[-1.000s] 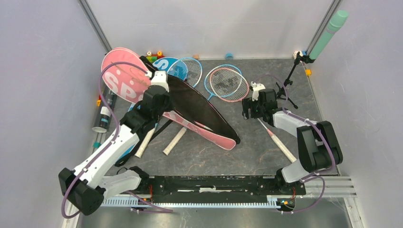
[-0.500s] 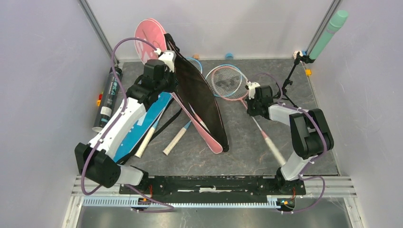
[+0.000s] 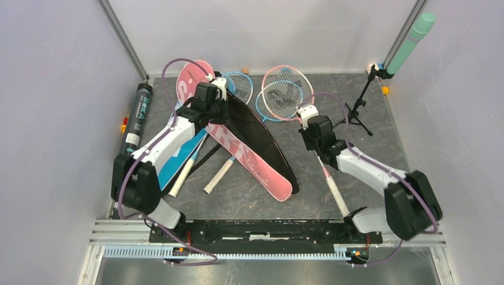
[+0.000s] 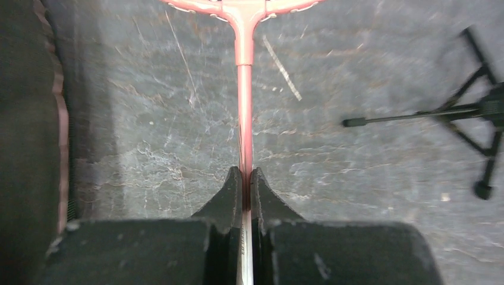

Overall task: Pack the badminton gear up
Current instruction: Pick up the racket from the center of the board, then place the racket in the racket bag.

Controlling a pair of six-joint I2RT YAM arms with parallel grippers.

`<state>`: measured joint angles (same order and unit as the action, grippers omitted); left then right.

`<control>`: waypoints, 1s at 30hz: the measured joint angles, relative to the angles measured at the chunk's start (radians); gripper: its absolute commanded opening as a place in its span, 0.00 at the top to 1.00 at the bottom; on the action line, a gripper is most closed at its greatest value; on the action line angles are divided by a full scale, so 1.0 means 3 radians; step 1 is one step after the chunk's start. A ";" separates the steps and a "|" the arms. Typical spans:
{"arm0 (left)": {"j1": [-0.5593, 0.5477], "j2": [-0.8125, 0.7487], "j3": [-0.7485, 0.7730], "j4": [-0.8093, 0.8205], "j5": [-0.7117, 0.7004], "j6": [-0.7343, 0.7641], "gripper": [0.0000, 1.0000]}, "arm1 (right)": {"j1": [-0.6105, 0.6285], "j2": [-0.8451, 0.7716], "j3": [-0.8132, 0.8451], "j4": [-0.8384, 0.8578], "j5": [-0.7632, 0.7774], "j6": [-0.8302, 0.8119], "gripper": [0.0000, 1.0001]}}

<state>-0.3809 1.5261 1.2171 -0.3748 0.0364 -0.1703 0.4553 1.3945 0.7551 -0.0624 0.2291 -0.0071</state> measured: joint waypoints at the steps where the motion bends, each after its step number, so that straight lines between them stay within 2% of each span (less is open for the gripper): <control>1: 0.0017 0.0085 0.0043 0.0000 0.0003 0.0001 0.98 | 0.0074 -0.0128 -0.0015 0.0000 0.0098 -0.0025 1.00; 7: 0.0165 0.0443 0.0292 0.0104 0.0188 0.0095 0.98 | 0.0355 -0.0722 -0.0071 0.0032 0.0510 -0.0209 1.00; 13: 0.0306 0.0661 0.0594 0.0132 0.0483 0.0186 0.98 | 0.0576 -0.0804 -0.0165 0.0053 0.0543 -0.0346 1.00; 20: 0.0324 0.0806 0.0923 0.0135 0.0684 0.0254 0.98 | 0.0796 -0.0504 -0.0228 0.0135 0.0417 -0.0354 1.00; 30: 0.0332 0.1035 0.0997 0.0123 0.1006 0.0328 0.98 | 0.1123 0.0137 -0.0095 0.0234 0.0415 -0.0289 1.00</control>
<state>-0.2813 1.8366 1.5162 -0.3378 0.3382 -0.0719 0.7921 1.4357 0.7265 0.0078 0.3534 -0.0937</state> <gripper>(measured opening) 0.073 0.023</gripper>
